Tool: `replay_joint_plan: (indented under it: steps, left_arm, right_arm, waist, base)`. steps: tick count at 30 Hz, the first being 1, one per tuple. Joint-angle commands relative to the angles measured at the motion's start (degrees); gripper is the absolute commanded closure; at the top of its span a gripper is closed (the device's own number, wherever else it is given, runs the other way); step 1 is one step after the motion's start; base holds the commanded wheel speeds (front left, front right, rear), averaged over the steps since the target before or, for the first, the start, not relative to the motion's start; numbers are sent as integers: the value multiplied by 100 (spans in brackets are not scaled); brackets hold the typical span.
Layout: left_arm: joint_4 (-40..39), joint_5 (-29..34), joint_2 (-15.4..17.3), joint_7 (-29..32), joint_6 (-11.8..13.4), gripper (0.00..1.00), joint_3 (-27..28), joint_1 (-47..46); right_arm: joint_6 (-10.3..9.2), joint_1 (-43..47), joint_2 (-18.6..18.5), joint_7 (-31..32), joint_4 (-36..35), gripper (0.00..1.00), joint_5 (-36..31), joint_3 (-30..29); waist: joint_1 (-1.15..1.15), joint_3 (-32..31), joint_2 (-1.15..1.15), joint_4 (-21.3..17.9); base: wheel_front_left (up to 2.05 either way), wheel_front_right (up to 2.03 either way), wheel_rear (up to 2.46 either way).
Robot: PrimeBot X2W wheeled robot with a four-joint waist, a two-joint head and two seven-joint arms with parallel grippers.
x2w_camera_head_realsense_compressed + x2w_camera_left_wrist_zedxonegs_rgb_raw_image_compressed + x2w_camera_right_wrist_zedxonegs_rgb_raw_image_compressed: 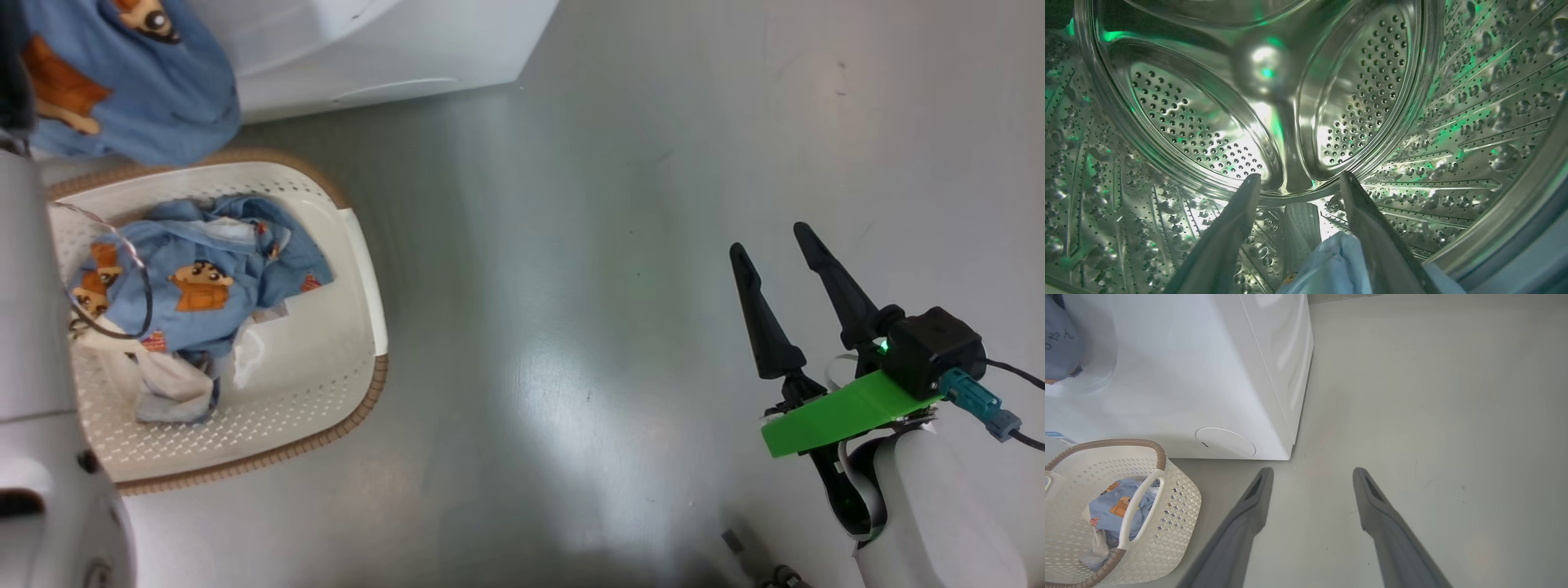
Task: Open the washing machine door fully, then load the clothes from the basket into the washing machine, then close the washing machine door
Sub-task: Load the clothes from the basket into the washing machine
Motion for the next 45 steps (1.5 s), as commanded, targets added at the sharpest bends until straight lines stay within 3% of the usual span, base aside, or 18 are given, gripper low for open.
replay_joint_plan:
  steps: [1,27,36,45]
  left_arm:
    - [-232,-55,203,-27,-50,0,73,193]
    - [-2660,-188,-413,-27,-357,0,408,2747]
    - [-3365,-240,-512,-27,-238,0,558,3940]
    - [-3521,-552,-521,-27,141,0,387,4809]
  right_arm:
    - [36,130,2,-27,-116,0,-1,89]
    - [36,157,16,-27,-105,0,59,27]
    - [36,163,16,-27,-96,0,53,45]
    - [36,133,9,-27,-57,0,40,98]
  waist:
    - [0,-42,0,44]
    - [0,-313,0,182]
    - [0,-354,0,192]
    - [0,-404,0,196]
  base:
    - [0,0,0]
    - [0,0,0]
    - [0,0,0]
    - [0,0,0]
